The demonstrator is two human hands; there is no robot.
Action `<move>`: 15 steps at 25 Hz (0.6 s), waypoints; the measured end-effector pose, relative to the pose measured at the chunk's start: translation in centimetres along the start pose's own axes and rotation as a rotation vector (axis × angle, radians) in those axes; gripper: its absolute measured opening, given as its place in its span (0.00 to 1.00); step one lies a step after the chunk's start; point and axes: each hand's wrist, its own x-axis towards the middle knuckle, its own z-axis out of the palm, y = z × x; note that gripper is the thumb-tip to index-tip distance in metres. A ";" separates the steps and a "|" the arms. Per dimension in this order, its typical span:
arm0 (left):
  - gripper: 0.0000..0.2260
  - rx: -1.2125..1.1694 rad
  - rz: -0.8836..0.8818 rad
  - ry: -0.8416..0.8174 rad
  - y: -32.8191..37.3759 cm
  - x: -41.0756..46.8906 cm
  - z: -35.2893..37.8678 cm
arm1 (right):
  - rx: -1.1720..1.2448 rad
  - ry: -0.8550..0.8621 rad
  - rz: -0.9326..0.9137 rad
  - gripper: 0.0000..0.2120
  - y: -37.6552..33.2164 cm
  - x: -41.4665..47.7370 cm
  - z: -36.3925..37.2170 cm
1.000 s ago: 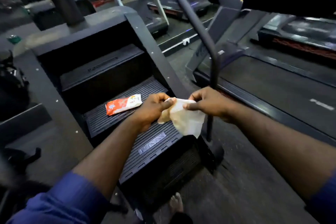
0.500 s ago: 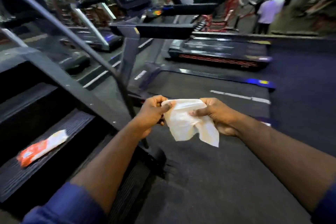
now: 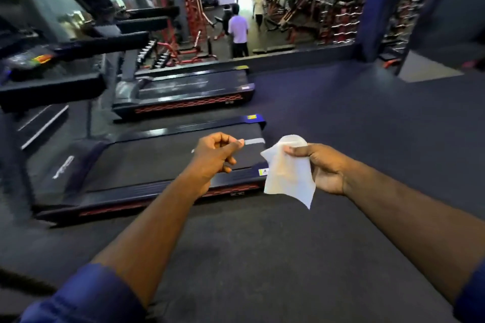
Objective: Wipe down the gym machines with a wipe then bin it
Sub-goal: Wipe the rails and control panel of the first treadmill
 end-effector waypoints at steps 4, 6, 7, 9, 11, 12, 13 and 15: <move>0.13 0.013 -0.024 -0.050 1.4 9.5 13.0 | 0.123 0.145 -0.004 0.17 -5.9 4.6 -12.7; 0.11 0.011 -0.023 -0.082 2.5 13.6 18.1 | 0.139 0.197 -0.004 0.15 -9.4 6.7 -17.7; 0.11 0.014 -0.023 -0.086 3.4 15.8 20.4 | 0.129 0.218 -0.012 0.14 -11.5 8.0 -20.0; 0.13 0.018 -0.014 -0.086 5.1 19.7 23.2 | 0.114 0.226 -0.035 0.14 -15.1 10.6 -23.1; 0.15 0.018 -0.001 -0.077 6.3 24.5 25.3 | 0.111 0.216 -0.057 0.13 -18.9 13.9 -25.7; 0.15 0.016 0.004 -0.067 6.3 26.6 25.9 | 0.116 0.209 -0.069 0.13 -20.2 15.6 -26.6; 0.15 0.011 0.003 -0.059 6.2 29.1 26.6 | 0.109 0.199 -0.074 0.13 -21.4 17.8 -27.6; 0.12 -0.006 -0.007 -0.037 5.4 35.0 27.9 | 0.078 0.172 -0.067 0.14 -24.1 23.2 -29.6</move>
